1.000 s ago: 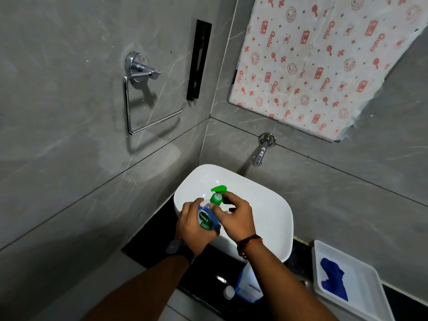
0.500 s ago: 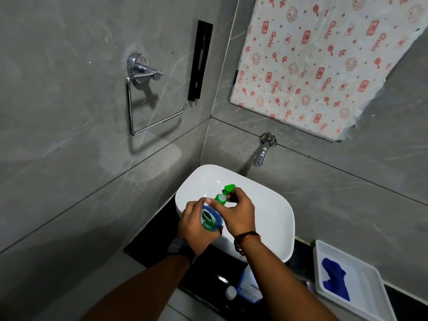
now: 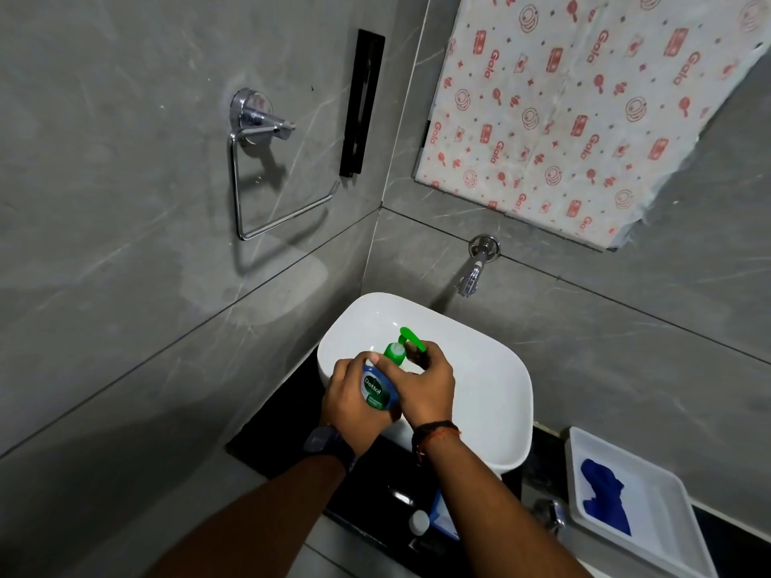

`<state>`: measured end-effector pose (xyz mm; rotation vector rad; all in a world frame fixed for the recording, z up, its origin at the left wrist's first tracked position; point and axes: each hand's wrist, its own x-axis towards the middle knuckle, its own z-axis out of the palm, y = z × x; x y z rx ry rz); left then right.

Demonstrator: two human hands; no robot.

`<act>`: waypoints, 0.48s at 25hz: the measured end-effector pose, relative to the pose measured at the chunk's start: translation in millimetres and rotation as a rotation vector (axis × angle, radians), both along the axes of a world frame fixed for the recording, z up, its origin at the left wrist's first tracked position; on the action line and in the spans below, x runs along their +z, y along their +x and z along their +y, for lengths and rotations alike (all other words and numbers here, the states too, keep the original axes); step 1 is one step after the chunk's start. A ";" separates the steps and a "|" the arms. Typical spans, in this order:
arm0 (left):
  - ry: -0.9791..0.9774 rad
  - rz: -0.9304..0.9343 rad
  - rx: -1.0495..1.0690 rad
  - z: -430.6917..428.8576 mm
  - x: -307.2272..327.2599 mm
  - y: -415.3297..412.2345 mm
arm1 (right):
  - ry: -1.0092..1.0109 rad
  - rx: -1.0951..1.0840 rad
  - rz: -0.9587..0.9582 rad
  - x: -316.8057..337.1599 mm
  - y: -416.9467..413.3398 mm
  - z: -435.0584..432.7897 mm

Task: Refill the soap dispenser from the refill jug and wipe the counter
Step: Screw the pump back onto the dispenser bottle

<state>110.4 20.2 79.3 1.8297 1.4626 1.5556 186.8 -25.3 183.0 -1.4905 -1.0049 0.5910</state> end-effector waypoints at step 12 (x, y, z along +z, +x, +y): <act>0.007 -0.026 0.007 3.9 -3.2 -2.1 | 0.063 -0.015 -0.038 3.5 -6.4 -2.1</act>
